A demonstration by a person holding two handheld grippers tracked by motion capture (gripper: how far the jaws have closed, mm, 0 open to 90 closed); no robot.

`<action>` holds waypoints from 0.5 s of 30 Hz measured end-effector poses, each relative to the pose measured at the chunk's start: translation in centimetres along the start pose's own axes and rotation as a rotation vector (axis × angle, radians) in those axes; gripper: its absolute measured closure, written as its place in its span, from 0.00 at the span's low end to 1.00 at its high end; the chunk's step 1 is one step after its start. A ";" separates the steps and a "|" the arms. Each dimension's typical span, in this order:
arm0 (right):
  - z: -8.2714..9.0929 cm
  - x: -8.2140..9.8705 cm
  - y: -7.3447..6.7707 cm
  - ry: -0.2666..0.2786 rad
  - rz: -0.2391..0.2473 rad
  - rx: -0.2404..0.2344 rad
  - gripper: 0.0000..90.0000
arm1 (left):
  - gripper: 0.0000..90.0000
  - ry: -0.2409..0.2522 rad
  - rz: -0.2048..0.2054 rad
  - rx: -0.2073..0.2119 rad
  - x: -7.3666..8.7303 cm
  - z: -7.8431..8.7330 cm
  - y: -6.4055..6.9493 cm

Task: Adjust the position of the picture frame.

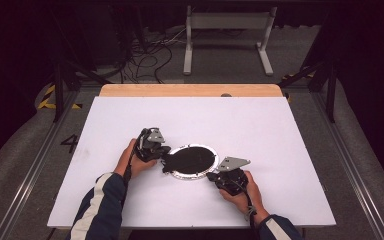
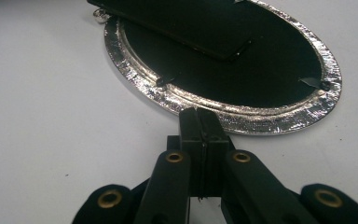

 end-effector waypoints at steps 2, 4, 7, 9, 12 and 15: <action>0.0 0.0 0.0 0.001 -0.004 0.000 1.00 | 1.00 0.001 0.002 0.006 0.1 0.1 0.1; 0.0 -0.1 0.1 0.001 -0.012 0.004 1.00 | 1.00 0.009 0.011 0.026 0.2 0.2 0.4; -0.1 -0.1 0.3 0.000 -0.018 0.010 1.00 | 1.00 0.012 0.008 0.027 0.4 0.4 0.9; -0.1 -0.2 0.4 0.001 -0.020 0.014 1.00 | 1.00 0.015 0.009 0.030 0.5 0.6 1.2; -0.1 -0.2 0.6 0.002 -0.028 0.021 1.00 | 1.00 0.032 0.028 0.034 0.7 0.7 1.6; -0.1 -0.2 0.8 0.003 -0.030 0.028 1.00 | 1.00 0.041 0.031 0.030 0.9 0.8 2.0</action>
Point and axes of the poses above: each handheld gripper's, and its own axes: z roughly backward along the jaws, x roughly out of its underside, y roughly to its right, the point moved 8 cm from there along -z, roughly forward along the jaws, and after that the axes turned 9 degrees about -z, right-handed, at the moved point
